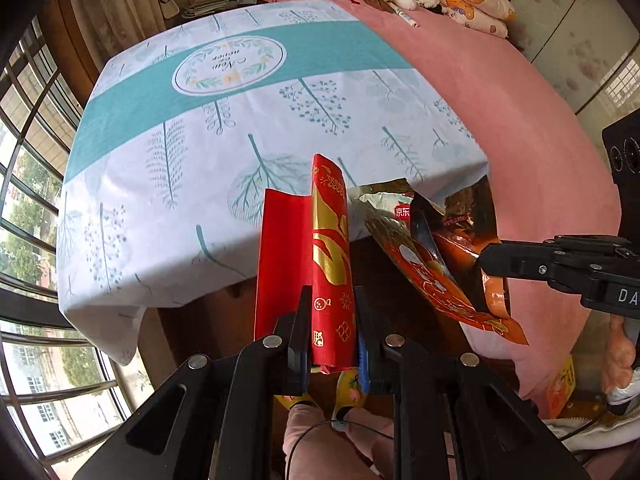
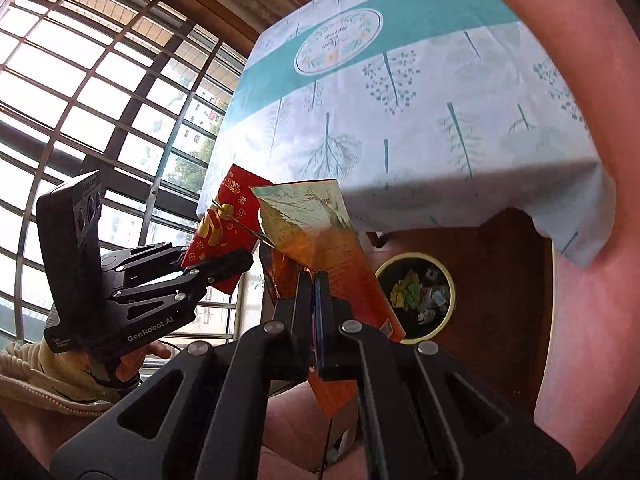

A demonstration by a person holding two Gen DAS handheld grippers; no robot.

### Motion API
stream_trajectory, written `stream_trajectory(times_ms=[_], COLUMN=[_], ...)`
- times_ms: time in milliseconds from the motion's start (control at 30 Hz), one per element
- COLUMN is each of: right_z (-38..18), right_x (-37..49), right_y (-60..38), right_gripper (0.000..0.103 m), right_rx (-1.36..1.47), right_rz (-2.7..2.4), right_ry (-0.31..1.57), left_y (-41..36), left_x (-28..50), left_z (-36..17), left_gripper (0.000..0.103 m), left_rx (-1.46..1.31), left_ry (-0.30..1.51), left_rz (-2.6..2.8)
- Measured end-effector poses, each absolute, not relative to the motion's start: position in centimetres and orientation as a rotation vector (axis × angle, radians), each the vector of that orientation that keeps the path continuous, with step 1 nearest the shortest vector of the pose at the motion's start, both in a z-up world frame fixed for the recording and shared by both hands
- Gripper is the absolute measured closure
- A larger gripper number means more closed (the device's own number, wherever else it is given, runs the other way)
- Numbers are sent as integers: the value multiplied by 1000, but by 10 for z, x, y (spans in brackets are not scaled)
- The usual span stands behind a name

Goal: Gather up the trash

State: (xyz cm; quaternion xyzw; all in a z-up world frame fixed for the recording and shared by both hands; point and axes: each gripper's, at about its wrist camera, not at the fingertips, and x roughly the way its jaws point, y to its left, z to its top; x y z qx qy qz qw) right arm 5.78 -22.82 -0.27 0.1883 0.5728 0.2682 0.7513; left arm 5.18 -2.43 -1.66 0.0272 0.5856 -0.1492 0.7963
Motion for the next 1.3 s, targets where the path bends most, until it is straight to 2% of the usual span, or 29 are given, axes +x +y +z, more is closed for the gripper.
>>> stream_trajectory(times_ms=[367, 700, 800, 833, 867, 900, 967, 1067, 1300], right_z=[-147, -345, -393, -408, -421, -433, -453, -467, -453], right_x=[42, 60, 64, 65, 65, 66, 64, 58, 48], right_y=[-203, -182, -174, -173, -172, -171, -170, -170, -171], right_gripper=[103, 103, 102, 101, 92, 71, 46, 46, 42], right_rx=[474, 486, 468, 457, 438, 426, 443, 424, 338], right_rz=[460, 291, 248, 234, 216, 203, 199, 195, 191], right_ry=[1419, 1524, 1535, 1541, 1553, 1567, 1586, 1575, 1527], left_y=[-2, -1, -4, -3, -2, -1, 2, 5, 20], left_x=[40, 40, 39, 36, 37, 34, 40, 39, 44], left_z=[-130, -281, -319, -329, -338, -347, -363, -374, -368], left_gripper=[86, 84, 76, 70, 60, 54, 37, 31, 31], left_rx=[-6, -23, 5, 14, 22, 26, 24, 40, 7], left_ry=[1380, 1415, 1432, 1428, 1426, 1431, 1456, 1466, 1441], left_rz=[-297, -263, -250, -239, -236, -242, -253, -234, -173])
